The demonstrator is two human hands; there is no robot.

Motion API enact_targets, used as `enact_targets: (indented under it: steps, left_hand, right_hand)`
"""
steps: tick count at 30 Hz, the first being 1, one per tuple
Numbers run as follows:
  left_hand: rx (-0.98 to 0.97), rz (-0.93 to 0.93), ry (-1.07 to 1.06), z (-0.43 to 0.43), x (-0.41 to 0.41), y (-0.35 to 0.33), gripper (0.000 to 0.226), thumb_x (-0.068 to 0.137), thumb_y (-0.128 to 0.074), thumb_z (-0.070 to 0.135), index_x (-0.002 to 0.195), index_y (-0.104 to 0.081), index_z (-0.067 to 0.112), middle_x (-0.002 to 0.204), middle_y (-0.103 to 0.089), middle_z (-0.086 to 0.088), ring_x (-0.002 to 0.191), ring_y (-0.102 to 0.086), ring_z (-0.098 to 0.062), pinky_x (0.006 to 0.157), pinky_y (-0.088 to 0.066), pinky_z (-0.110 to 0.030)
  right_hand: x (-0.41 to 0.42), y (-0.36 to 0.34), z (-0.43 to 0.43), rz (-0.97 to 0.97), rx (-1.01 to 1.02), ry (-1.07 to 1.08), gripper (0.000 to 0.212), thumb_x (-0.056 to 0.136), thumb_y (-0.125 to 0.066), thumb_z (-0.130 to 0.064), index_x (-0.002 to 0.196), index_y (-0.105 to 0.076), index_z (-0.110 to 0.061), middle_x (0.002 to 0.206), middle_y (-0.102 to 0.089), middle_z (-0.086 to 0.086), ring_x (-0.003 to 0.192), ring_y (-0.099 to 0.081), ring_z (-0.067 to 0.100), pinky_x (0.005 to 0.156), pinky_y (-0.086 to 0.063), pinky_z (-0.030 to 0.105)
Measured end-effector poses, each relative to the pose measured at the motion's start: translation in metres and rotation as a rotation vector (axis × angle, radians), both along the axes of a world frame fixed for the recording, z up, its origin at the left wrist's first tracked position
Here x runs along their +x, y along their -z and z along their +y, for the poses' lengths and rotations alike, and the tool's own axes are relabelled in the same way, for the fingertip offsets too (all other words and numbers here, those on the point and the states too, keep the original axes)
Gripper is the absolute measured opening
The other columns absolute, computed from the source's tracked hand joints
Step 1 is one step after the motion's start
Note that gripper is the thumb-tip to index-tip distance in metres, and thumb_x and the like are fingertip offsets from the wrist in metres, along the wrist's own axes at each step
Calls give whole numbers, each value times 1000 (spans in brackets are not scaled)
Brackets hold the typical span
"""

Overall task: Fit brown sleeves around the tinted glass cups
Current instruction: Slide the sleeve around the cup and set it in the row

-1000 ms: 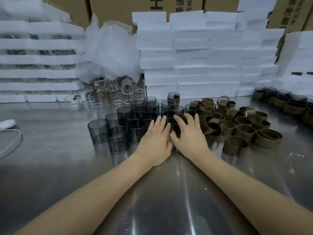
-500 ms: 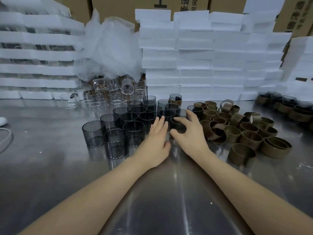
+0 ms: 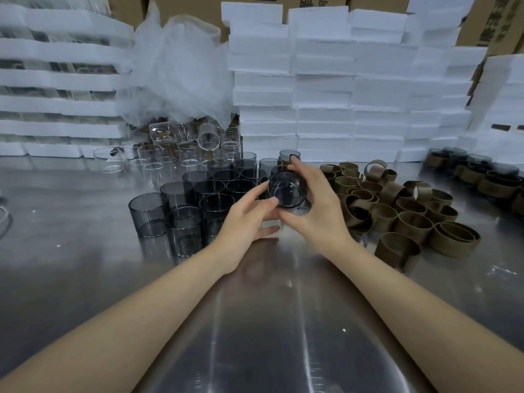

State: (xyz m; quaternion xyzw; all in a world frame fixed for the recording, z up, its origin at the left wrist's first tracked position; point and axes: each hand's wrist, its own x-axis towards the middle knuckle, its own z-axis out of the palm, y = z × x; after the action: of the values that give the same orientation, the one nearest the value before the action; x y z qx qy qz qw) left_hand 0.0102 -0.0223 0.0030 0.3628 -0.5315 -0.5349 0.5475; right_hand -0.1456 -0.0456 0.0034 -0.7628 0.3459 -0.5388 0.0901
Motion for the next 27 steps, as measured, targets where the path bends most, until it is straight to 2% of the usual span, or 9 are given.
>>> enact_targets:
  steps: [2,4,6,10,12,18,20,24,27]
  left_hand:
    - [-15,15,-8,-2,0,1,38,97,-58,18,132,-56,30,108,-71,-1,95,-69,-13,86,-57,-36]
    - [-22,5,-5,-2,1,2,35,97,-59,19,128,-58,34,104,-72,3,95,-68,-13,88,-57,-37]
    - [-11,-5,6,-2,1,1,41,96,-59,22,137,-55,29,113,-71,-2,101,-68,-16,90,-57,-39]
    - [9,56,13,-1,0,0,46,98,-57,21,143,-50,21,115,-71,-8,101,-69,-17,93,-55,-43]
    - [18,70,-9,-2,-1,0,45,97,-57,20,142,-51,17,112,-72,-6,97,-68,-19,91,-56,-43]
    - [25,65,-17,0,0,-1,43,97,-57,24,138,-54,11,118,-70,-8,96,-65,-23,92,-56,-47]
    - [27,53,-9,1,0,-1,39,97,-56,26,134,-58,12,117,-71,-8,97,-66,-23,91,-56,-47]
    - [45,29,30,2,0,0,24,99,-54,32,102,-73,19,103,-74,-6,95,-70,-18,82,-59,-39]
    - [77,22,33,1,0,-1,31,97,-54,37,111,-70,14,109,-73,-9,103,-69,-20,91,-56,-43]
  right_hand:
    - [3,1,0,-53,117,-25,88,74,-81,-19,145,-32,-35,132,-50,-12,125,-47,-2,104,-38,15]
    - [7,3,2,-139,225,-36,81,72,-83,-23,141,-41,-33,130,-55,-14,120,-50,-7,98,-38,7]
    - [8,3,3,-211,247,-39,68,71,-83,-24,130,-52,-32,121,-61,-20,113,-56,-7,93,-43,8]
    - [8,-1,4,-239,246,-66,61,68,-82,-24,117,-53,-43,112,-63,-24,109,-60,-3,90,-46,12]
    - [10,-1,2,-232,274,-73,62,66,-83,-17,113,-52,-43,107,-63,-30,105,-60,-6,85,-45,8]
    - [10,6,-5,-252,376,-166,59,68,-77,14,115,-55,-17,93,-67,-30,89,-64,-12,70,-46,4]
    - [8,6,-7,-244,384,-166,61,67,-72,18,113,-54,-18,94,-68,-28,89,-65,-8,72,-47,6]
    - [5,5,-6,-152,389,-156,70,64,-72,15,113,-51,-30,99,-68,-17,99,-66,4,86,-52,21]
    - [2,1,-1,-71,349,-157,72,63,-77,11,117,-50,-26,106,-63,-11,102,-62,3,89,-49,18]
